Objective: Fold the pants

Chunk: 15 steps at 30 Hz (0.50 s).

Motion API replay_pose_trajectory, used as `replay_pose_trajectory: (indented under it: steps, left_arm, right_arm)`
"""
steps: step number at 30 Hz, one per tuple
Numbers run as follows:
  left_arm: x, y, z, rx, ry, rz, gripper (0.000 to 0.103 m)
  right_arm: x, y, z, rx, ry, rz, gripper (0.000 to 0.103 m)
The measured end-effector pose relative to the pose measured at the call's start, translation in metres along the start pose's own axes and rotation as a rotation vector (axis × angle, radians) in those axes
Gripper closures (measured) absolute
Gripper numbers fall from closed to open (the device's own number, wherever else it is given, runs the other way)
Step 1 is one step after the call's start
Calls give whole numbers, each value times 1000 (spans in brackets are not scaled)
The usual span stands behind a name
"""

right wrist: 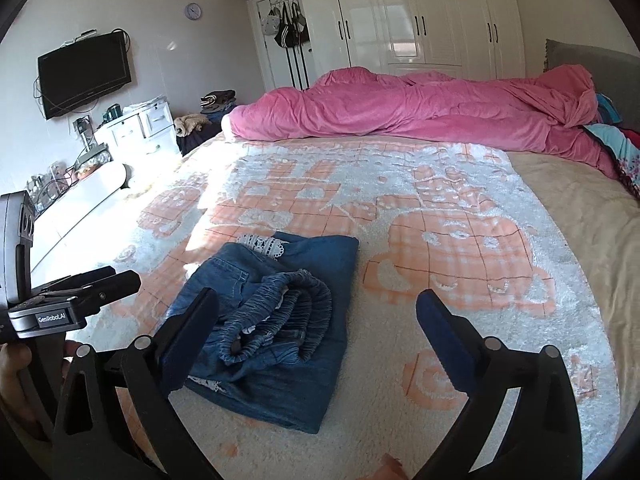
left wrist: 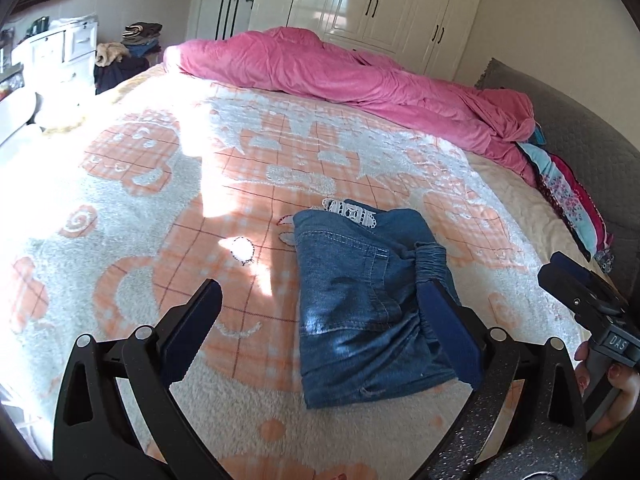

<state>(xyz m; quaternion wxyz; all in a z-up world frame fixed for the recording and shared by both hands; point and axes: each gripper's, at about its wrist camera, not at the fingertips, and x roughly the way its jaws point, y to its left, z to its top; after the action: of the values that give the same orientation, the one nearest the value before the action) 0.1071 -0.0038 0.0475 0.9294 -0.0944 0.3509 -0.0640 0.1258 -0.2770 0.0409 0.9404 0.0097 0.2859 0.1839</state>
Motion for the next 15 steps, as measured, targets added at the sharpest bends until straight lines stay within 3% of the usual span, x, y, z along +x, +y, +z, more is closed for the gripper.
replay_pose_trajectory:
  steps: [15]
  left_arm:
    - [-47, -11, -42, 49, -17, 42, 10]
  right_arm:
    - [-41, 23, -34, -51, -21, -22, 5]
